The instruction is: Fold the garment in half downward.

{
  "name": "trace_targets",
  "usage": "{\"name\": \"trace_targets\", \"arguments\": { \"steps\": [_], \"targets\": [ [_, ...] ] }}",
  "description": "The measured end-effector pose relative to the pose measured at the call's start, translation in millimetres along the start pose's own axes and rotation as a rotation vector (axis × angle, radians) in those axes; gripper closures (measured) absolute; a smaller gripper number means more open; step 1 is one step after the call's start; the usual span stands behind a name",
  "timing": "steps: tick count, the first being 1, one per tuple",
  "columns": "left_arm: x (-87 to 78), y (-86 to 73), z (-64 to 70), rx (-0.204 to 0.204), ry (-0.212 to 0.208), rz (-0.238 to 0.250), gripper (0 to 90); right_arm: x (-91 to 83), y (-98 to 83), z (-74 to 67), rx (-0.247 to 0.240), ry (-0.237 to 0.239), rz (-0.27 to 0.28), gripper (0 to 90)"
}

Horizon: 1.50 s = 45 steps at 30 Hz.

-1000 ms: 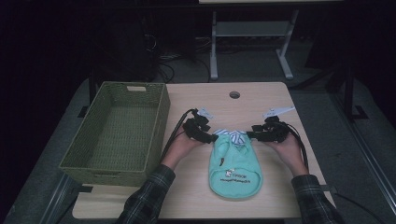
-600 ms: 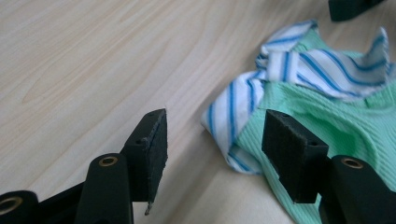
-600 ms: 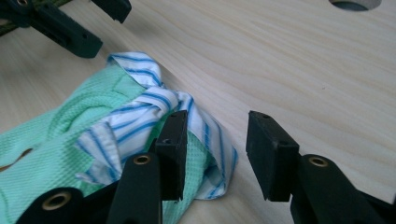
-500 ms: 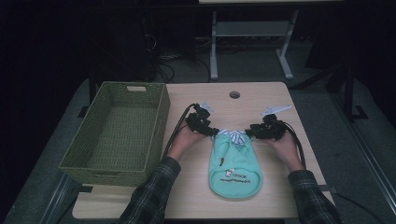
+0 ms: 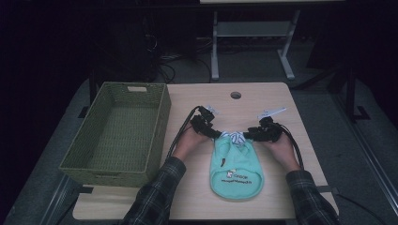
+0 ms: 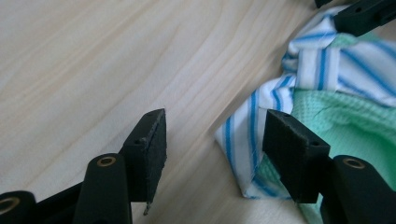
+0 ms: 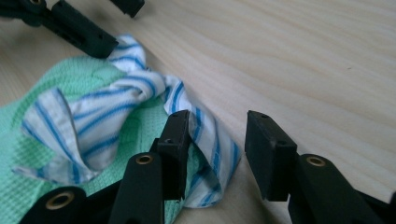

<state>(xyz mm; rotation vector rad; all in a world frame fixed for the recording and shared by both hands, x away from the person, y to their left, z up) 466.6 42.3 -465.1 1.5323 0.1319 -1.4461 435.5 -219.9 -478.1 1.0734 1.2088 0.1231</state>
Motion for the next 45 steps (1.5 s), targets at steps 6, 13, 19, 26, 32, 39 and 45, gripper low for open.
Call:
{"name": "trace_targets", "arguments": {
  "steps": [6, 13, 19, 26, 32, 39, 45],
  "targets": [
    [1.8, -4.3, 0.2, 0.030, 0.019, 0.012, 36.1, 3.5, -0.3, -3.3, -0.062, -0.015, -0.010, 62.3],
    [1.7, -4.4, 4.2, 0.063, 0.029, 0.004, 39.0, 3.3, -0.1, -8.5, -0.060, -0.003, -0.017, 74.2],
    [0.3, -4.1, 8.3, 0.089, -0.019, -0.010, 59.7, 3.8, -0.6, -10.0, -0.045, 0.013, -0.011, 79.9],
    [0.8, -3.7, 10.8, 0.076, -0.074, -0.025, 82.4, 3.6, -0.4, -11.4, -0.024, 0.019, -0.014, 84.6],
    [-0.2, -3.3, 12.8, 0.084, -0.042, -0.028, 85.6, 3.2, 2.7, -14.4, -0.051, -0.004, -0.034, 86.3],
    [-5.3, -0.8, 14.7, 0.091, -0.041, 0.008, 85.8, -6.0, 3.0, -7.3, -0.033, 0.004, -0.027, 86.6],
    [-17.7, 3.0, 22.9, 0.143, -0.009, 0.047, 85.8, -16.4, 7.1, -9.3, -0.057, -0.007, -0.009, 86.6]
  ]
}}
Point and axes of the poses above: each handheld gripper's, and its own axes: x roughly forward along the jaws, y roughly out of its top, z roughly to its right, the point moved 1 cm from there along x, roughly forward along the jaws, and after that the axes turned 12 degrees about -x, right-handed, at the moved point
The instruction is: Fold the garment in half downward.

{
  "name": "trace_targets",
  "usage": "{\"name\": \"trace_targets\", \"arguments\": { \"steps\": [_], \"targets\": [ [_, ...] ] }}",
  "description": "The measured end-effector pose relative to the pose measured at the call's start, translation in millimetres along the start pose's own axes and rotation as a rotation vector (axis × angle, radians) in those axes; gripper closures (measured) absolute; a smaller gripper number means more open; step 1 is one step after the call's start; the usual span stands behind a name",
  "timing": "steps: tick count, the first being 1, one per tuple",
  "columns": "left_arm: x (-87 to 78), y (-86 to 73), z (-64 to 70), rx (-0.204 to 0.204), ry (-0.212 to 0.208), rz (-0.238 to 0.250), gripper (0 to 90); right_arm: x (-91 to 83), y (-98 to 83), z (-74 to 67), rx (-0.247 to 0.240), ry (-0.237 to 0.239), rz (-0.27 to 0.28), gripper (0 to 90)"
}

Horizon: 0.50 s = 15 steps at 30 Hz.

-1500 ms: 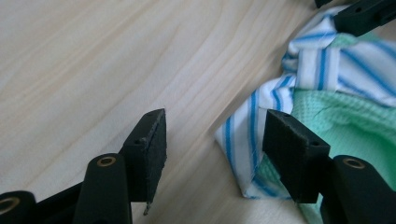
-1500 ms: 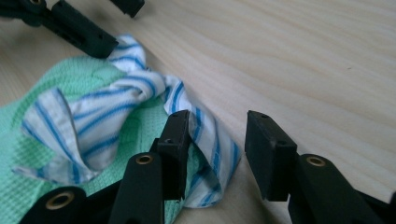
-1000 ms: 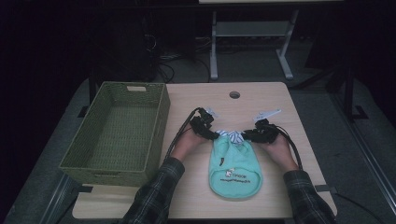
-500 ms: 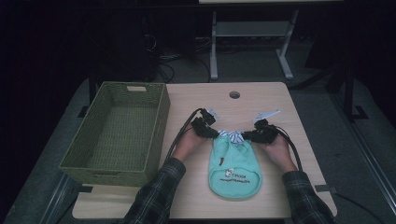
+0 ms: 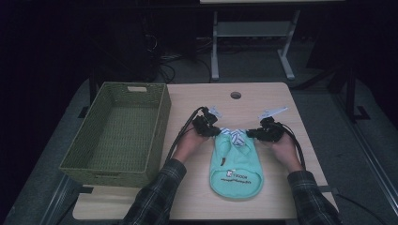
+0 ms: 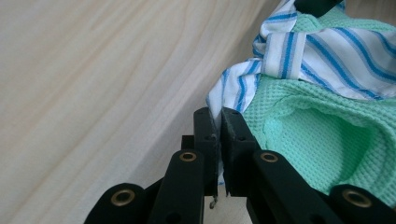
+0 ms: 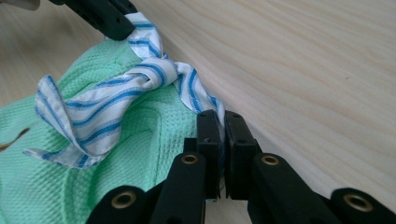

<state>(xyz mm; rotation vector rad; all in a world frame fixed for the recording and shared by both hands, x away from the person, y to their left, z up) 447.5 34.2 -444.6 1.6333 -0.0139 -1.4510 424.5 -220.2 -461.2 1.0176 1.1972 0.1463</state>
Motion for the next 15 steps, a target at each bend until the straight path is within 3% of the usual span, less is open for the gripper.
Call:
{"name": "trace_targets", "arguments": {
  "steps": [5, 15],
  "targets": [
    [-9.7, 3.2, 6.8, 0.034, 0.018, 0.029, 85.8, -10.6, 3.3, -3.4, -0.031, -0.012, 0.020, 86.6],
    [-34.4, 12.7, 10.7, 0.030, 0.022, 0.115, 85.9, -31.8, 15.7, -5.3, -0.063, -0.022, 0.081, 86.6]
  ]
}}
Point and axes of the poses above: each handheld gripper's, and its own axes: x roughly forward along the jaws, y roughly out of its top, z roughly to its right, the point moved 1 cm from there along x, roughly forward along the jaws, and after that the axes turned 12 degrees about -x, right-handed, at the moved point
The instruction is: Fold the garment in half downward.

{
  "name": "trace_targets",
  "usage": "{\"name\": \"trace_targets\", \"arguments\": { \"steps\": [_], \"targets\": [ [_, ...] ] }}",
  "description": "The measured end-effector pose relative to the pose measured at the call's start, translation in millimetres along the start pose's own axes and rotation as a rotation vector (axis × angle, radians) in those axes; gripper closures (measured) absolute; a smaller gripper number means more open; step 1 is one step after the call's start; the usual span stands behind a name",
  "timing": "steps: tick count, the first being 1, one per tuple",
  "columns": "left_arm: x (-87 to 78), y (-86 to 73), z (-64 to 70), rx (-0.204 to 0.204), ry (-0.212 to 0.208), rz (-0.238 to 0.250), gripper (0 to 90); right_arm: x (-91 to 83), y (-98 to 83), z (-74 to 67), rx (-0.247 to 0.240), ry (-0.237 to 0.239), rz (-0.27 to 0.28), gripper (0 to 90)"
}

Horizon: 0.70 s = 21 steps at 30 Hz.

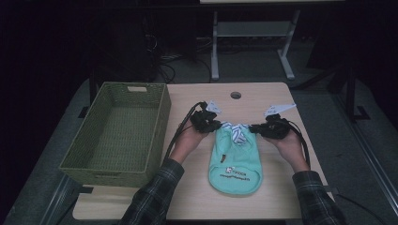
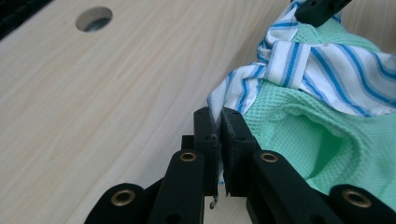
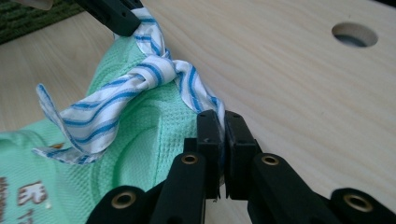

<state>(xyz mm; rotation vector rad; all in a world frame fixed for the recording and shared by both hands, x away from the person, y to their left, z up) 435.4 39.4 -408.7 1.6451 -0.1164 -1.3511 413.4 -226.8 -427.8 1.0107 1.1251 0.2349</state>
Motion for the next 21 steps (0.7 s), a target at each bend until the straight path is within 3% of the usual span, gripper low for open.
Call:
{"name": "trace_targets", "arguments": {
  "steps": [12, 16, 21],
  "targets": [
    [-34.0, 29.8, 8.3, 0.049, 0.037, 0.066, 85.6, -26.9, 37.2, 2.3, -0.057, -0.059, 0.035, 86.3],
    [-20.2, 12.8, 19.3, 0.136, 0.091, 0.067, 85.2, -14.8, 23.5, -5.4, -0.088, -0.103, 0.013, 86.2],
    [-17.0, 2.7, 23.9, 0.140, 0.086, 0.091, 85.3, -7.4, 9.9, -12.3, -0.092, -0.128, 0.025, 86.0]
  ]
}}
Point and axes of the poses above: each handheld gripper's, and its own axes: x roughly forward along the jaws, y roughly out of its top, z roughly to its right, the point moved 1 cm from there along x, roughly forward along the jaws, and after that the axes turned 12 degrees about -x, right-handed, at the moved point
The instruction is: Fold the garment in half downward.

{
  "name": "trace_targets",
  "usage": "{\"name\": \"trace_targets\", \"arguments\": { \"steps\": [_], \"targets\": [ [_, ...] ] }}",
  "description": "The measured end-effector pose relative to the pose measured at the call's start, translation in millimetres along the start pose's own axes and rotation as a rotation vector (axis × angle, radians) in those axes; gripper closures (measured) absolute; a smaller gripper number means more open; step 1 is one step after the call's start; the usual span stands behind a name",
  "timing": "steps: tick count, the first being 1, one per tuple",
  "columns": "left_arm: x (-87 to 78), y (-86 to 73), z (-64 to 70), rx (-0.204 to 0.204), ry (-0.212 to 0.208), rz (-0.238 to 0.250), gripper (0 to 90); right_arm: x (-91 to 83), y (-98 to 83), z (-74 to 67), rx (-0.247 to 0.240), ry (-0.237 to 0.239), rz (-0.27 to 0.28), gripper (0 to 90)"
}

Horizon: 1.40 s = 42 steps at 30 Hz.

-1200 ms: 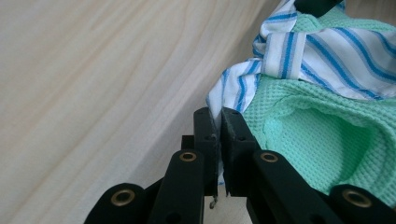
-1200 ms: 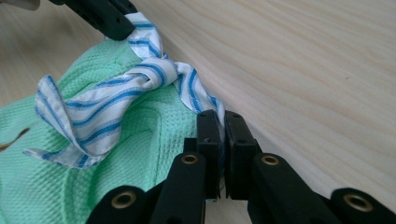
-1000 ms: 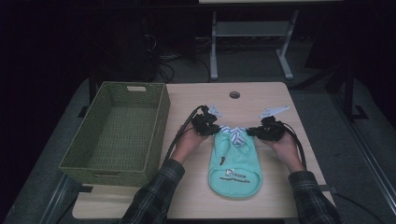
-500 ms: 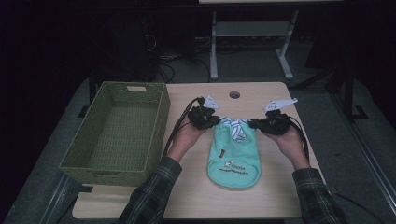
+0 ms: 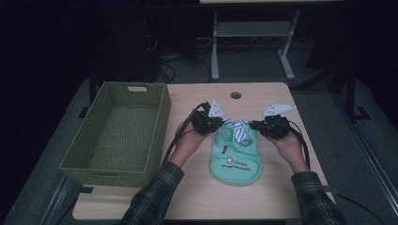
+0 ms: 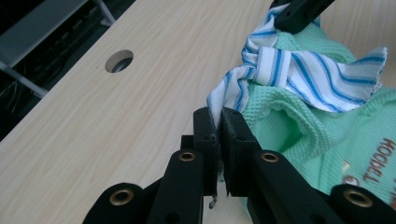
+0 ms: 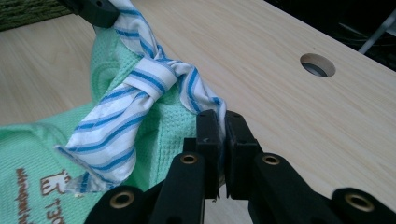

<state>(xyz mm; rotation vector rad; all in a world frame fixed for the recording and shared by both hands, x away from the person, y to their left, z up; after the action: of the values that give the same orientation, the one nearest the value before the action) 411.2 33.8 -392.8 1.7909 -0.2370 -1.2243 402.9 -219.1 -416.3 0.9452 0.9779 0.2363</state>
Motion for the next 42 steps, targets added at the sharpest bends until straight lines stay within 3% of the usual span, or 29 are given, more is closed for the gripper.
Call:
{"name": "trace_targets", "arguments": {
  "steps": [5, 13, 15, 18, 22, 34, 42],
  "targets": [
    [-7.0, 3.7, 4.4, 0.028, 0.008, 0.037, 85.2, -2.7, -0.8, -2.1, -0.021, -0.023, 0.016, 85.9],
    [-16.6, -1.5, 7.1, -0.014, -0.049, 0.054, 84.4, -10.4, 3.7, -7.0, -0.033, -0.021, 0.038, 84.4],
    [-20.4, -5.6, 11.1, -0.042, -0.074, 0.077, 84.2, -15.1, 2.1, -10.5, -0.026, -0.015, 0.056, 83.3],
    [-25.5, -11.1, 17.3, -0.029, -0.095, 0.073, 84.1, -23.6, -3.8, -18.1, 0.003, -0.005, 0.100, 83.2],
    [-29.0, -16.6, 25.9, -0.021, -0.112, 0.072, 84.0, -29.9, -13.6, -26.7, 0.006, 0.007, 0.119, 82.9],
    [-42.5, -26.1, 44.2, -0.015, -0.146, 0.061, 83.7, -40.7, -20.7, -45.2, 0.004, 0.023, 0.131, 81.8],
    [-54.0, -43.0, 62.2, 0.008, -0.165, 0.037, 83.6, -53.9, -29.2, -68.9, -0.002, 0.060, 0.145, 80.3]
  ]
}}
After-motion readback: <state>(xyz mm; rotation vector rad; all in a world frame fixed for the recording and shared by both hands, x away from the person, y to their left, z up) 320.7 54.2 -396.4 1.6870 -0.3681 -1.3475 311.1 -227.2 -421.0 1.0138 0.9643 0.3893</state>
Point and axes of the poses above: each handheld gripper's, and its own axes: x roughly forward along the jaws, y roughly out of its top, z roughly to its right, the point moved 1 cm from there along x, roughly forward along the jaws, and after that the axes turned 12 degrees about -x, right-handed, at the moved point
